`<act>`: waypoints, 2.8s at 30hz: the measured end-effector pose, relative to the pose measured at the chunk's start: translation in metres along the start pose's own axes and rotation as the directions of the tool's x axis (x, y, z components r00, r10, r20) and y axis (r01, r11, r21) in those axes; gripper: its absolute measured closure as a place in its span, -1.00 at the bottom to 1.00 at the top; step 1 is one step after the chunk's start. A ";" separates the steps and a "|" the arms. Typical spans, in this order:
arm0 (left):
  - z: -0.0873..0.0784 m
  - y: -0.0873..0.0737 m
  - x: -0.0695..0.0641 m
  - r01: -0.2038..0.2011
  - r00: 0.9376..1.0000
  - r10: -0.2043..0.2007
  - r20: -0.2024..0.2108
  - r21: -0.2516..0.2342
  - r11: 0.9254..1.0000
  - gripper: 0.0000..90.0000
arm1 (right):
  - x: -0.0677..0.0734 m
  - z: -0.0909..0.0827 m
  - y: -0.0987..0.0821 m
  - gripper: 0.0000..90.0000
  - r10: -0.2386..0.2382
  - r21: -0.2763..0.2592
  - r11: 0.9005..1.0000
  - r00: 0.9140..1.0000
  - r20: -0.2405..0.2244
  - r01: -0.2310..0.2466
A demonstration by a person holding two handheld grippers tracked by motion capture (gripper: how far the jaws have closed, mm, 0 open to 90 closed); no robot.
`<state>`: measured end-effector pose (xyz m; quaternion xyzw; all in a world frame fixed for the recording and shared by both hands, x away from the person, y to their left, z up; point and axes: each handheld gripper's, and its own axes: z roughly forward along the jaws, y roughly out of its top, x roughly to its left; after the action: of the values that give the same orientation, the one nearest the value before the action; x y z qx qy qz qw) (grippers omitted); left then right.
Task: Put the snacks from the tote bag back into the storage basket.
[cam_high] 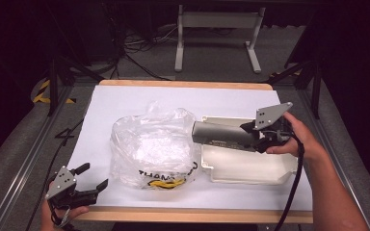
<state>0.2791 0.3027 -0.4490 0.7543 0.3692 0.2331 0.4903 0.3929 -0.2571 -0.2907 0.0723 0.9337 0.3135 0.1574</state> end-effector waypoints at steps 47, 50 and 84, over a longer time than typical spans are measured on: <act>0.004 0.003 -0.007 -0.034 0.999 0.034 0.008 0.018 0.999 -0.68 | -0.007 0.020 -0.064 -0.05 0.050 0.146 0.989 0.994 -0.097 -0.035; 0.004 0.003 -0.008 -0.036 0.999 0.036 0.005 0.022 0.999 -0.68 | -0.009 0.021 -0.067 -0.05 0.048 0.135 0.990 0.993 -0.108 -0.033; 0.007 0.003 -0.008 -0.038 0.999 0.037 0.012 0.034 0.999 -0.68 | -0.022 0.045 -0.080 -0.08 0.045 0.339 0.941 0.995 -0.088 -0.012</act>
<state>0.2799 0.2922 -0.4493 0.7707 0.3563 0.2316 0.4748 0.4260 -0.3011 -0.3677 0.0968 0.9789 0.1539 0.0936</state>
